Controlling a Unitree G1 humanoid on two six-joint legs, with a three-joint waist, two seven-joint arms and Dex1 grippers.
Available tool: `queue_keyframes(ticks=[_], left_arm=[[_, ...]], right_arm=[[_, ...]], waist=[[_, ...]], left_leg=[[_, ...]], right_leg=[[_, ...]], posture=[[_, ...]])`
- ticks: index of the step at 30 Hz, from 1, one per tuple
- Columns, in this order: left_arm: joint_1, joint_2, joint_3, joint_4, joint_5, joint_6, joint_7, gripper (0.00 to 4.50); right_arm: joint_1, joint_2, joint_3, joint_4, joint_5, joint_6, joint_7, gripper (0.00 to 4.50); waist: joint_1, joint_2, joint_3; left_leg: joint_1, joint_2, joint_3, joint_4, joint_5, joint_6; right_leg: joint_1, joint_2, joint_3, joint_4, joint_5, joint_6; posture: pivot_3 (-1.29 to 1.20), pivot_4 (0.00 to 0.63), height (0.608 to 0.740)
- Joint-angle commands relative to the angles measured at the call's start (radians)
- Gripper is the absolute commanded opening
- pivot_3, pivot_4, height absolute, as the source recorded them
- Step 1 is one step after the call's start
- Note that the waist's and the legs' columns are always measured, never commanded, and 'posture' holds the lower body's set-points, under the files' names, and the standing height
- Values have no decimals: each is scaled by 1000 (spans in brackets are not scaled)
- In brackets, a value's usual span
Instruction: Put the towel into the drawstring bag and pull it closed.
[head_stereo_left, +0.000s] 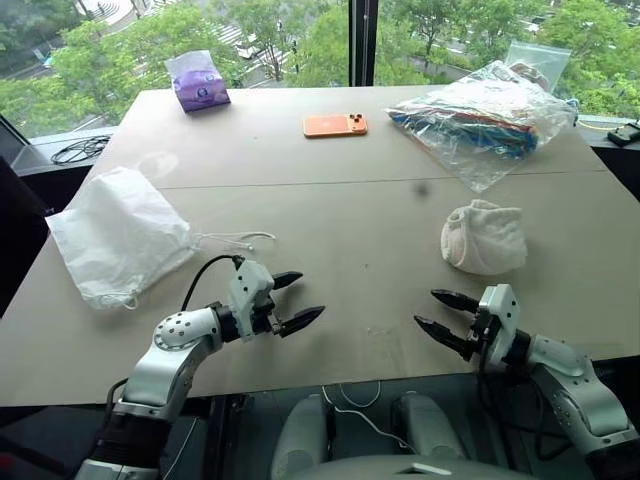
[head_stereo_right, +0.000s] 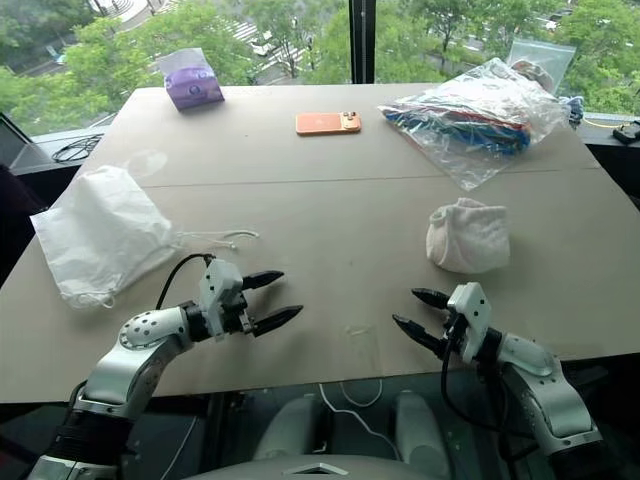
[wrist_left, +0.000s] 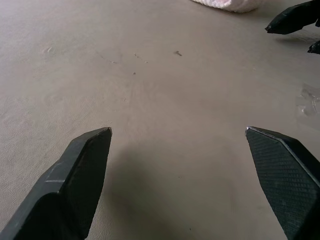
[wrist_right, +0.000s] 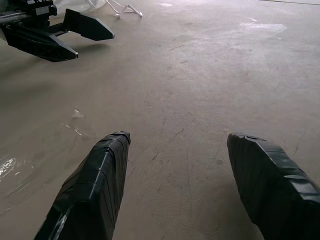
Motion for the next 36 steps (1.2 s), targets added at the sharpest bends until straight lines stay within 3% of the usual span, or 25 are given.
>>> queue_keyframes(ticks=[1,19,26,29,33,36], left_arm=[[18,-4,27,-47,16,-37,11,4416],[38,-53,49,-56,63,-82,38,4416],[58,-169,131,-49,385,-385,425,4416],[112,-165,190,-66,569,-484,595,4416],[171,-132,287,-47,777,-400,785,4416],[176,-115,304,-13,828,-359,834,4416]], right_arm=[[5,-2,-30,-9,-8,-59,60,3321],[-29,73,-55,16,3,-120,164,3321],[-32,67,-18,-138,101,-13,231,3321],[-56,72,-10,-190,127,37,223,3321],[-101,92,-5,-217,105,68,183,3321],[-113,97,-5,-229,115,84,188,3321]], waist=[[1,0,0],[0,0,0],[2,0,0],[-2,0,0],[0,0,0],[8,0,0]], left_leg=[[-1,0,0,0,0,0],[-2,0,0,0,0,1],[-2,0,-1,0,0,1],[-2,0,0,0,-1,1],[-2,0,0,0,-1,1],[-2,0,-1,0,-1,1]], right_leg=[[0,0,0,0,0,0],[-2,1,0,0,0,0],[-1,0,0,0,1,1],[-2,0,0,0,1,2],[-2,-1,-1,0,1,1],[-2,-2,-2,0,0,1]], posture=[[0,150,740],[0,150,740],[0,150,740],[0,150,740],[0,150,740],[0,150,740]])
